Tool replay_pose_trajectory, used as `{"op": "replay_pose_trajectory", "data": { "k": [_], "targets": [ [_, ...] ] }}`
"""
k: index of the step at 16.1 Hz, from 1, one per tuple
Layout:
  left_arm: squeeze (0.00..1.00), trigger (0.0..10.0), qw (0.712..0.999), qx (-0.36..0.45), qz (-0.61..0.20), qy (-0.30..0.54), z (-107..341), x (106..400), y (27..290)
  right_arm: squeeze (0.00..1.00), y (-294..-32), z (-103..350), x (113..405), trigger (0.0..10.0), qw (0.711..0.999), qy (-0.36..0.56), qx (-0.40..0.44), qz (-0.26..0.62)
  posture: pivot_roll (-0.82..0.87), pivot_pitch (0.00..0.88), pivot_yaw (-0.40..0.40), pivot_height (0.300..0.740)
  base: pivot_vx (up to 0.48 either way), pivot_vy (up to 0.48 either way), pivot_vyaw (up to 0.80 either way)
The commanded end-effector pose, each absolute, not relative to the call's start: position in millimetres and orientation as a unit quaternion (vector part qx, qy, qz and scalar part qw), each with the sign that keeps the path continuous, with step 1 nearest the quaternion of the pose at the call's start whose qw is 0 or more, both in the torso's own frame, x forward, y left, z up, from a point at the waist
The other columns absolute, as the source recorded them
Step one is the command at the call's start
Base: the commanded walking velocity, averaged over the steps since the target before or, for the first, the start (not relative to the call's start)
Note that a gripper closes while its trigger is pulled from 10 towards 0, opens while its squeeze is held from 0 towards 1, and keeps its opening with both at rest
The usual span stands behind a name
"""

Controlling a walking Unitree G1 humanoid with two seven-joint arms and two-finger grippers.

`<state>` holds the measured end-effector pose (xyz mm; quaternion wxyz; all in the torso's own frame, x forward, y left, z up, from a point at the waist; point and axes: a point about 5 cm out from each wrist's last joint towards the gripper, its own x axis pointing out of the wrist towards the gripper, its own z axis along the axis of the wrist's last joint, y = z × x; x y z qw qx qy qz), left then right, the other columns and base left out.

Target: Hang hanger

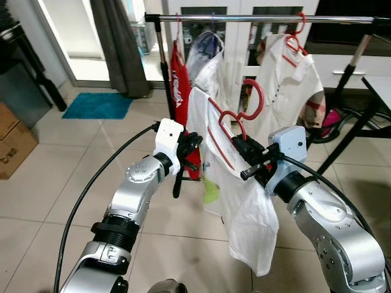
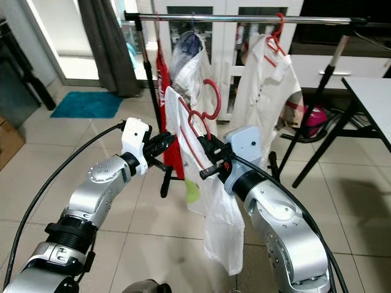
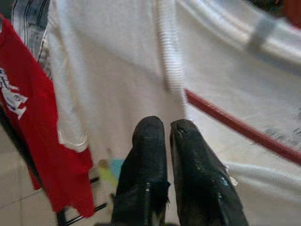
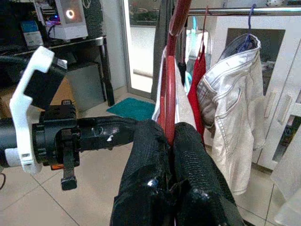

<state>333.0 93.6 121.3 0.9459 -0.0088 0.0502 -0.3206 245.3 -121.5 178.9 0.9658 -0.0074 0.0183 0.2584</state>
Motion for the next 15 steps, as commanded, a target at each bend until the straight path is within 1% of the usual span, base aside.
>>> {"op": "replay_pose_trajectory", "data": {
  "k": [1,4,7,8,9,10,11,12,14,15],
  "targets": [
    [0.0,0.0,0.945,-0.014,-0.325,0.041,125,333,94,0.0,-121,190,247,0.0,0.966,-0.007,-0.011,0.259,0.01,0.0,0.088,0.74,0.0,0.0,0.0],
    [0.0,0.0,0.947,-0.005,-0.319,0.045,124,334,97,0.0,-121,190,247,0.0,0.965,-0.007,-0.012,0.26,0.01,0.0,0.085,0.74,0.0,0.0,0.0],
    [0.0,0.0,0.955,-0.003,-0.295,0.035,127,339,106,0.0,-121,189,248,0.0,0.966,-0.007,-0.016,0.258,0.01,0.0,0.088,0.74,0.0,0.0,0.0],
    [0.0,0.0,0.961,0.001,-0.276,0.005,142,346,116,0.0,-126,179,247,0.0,0.966,0.02,-0.05,0.251,0.01,0.0,0.09,0.74,0.0,0.0,0.0],
    [0.0,0.0,0.963,0.004,-0.268,-0.009,151,349,121,0.0,-128,173,246,0.0,0.964,0.036,-0.072,0.254,0.01,0.0,0.09,0.74,0.0,0.0,0.0],
    [0.0,0.0,0.967,0.01,-0.253,-0.036,169,356,131,0.0,-130,163,241,0.0,0.957,0.058,-0.096,0.269,0.01,0.0,0.091,0.74,0.0,0.0,0.0],
    [0.0,0.0,0.967,0.012,-0.249,-0.043,174,357,134,0.0,-131,161,240,0.0,0.954,0.063,-0.099,0.275,0.01,0.0,0.091,0.74,0.0,0.0,0.0],
    [0.0,0.0,0.97,0.024,-0.234,-0.064,191,364,146,0.0,-131,158,233,0.0,0.944,0.073,-0.107,0.303,0.01,0.0,0.091,0.74,0.0,0.0,0.0],
    [0.0,0.0,0.971,0.033,-0.226,-0.076,201,367,153,0.0,-131,156,230,0.0,0.937,0.079,-0.111,0.321,0.01,0.0,0.092,0.74,0.0,0.0,0.0],
    [0.0,0.0,0.974,0.055,-0.205,-0.076,212,374,165,0.0,-133,156,221,0.0,0.924,0.084,-0.111,0.356,0.01,0.0,0.092,0.74,0.0,0.0,0.0]
  ]
}}
